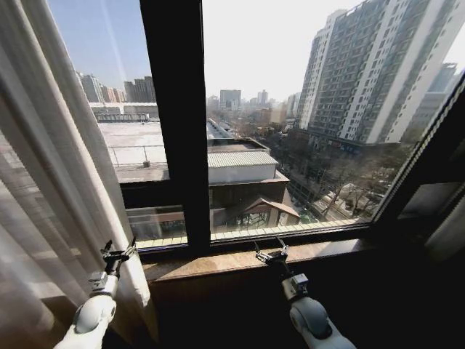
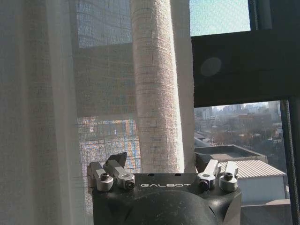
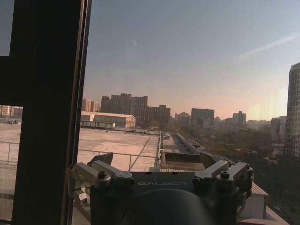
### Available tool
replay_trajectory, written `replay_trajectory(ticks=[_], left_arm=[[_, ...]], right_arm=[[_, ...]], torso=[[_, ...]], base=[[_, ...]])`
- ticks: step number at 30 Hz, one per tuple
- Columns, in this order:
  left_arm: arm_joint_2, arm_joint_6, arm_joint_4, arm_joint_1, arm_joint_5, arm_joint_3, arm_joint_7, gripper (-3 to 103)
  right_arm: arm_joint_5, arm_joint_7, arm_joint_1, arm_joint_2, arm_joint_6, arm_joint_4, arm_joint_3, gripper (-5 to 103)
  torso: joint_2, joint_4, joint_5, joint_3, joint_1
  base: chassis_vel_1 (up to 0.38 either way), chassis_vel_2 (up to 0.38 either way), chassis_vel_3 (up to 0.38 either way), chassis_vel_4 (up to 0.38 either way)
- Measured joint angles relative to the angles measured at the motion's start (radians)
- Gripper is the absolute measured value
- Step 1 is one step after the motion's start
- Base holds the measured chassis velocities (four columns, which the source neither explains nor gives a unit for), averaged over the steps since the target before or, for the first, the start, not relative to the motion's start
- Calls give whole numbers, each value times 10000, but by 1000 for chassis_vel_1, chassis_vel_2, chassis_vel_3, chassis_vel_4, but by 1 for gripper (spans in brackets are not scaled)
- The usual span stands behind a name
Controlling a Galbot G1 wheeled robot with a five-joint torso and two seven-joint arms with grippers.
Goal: Open the curtains by pulling them apart, changing their state from closed to fully open.
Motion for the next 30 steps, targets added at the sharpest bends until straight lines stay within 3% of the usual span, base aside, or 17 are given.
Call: replay_trajectory(ticks=[5, 8, 12, 18, 21, 30], left_arm=[[-71, -40, 22, 54, -90, -43, 0, 61], [-66, -81, 56, 64, -103, -89, 0, 56], [-10, -177, 157, 75, -109, -195, 47, 34], [-9, -255, 217, 95, -112, -235, 129, 18], [-26, -293, 235, 115, -111, -258, 132, 3], [-18, -377, 295, 123, -98, -332, 140, 0]], right_arm=[[0, 0, 0, 0, 0, 0, 0, 100], [0, 0, 0, 0, 0, 1, 0, 100], [0, 0, 0, 0, 0, 0, 0, 100], [0, 0, 0, 0, 0, 0, 0, 100], [0, 0, -1, 0, 0, 0, 0, 100], [0, 0, -1, 0, 0, 0, 0, 100]], torso=[[-1, 0, -1, 0, 1], [0, 0, -1, 0, 1], [0, 1, -1, 0, 0], [0, 0, -1, 1, 1], [0, 0, -1, 0, 1], [0, 0, -1, 0, 1]], base=[[0, 0, 0, 0], [0, 0, 0, 0], [0, 0, 0, 0], [0, 0, 0, 0], [0, 0, 0, 0], [0, 0, 0, 0]])
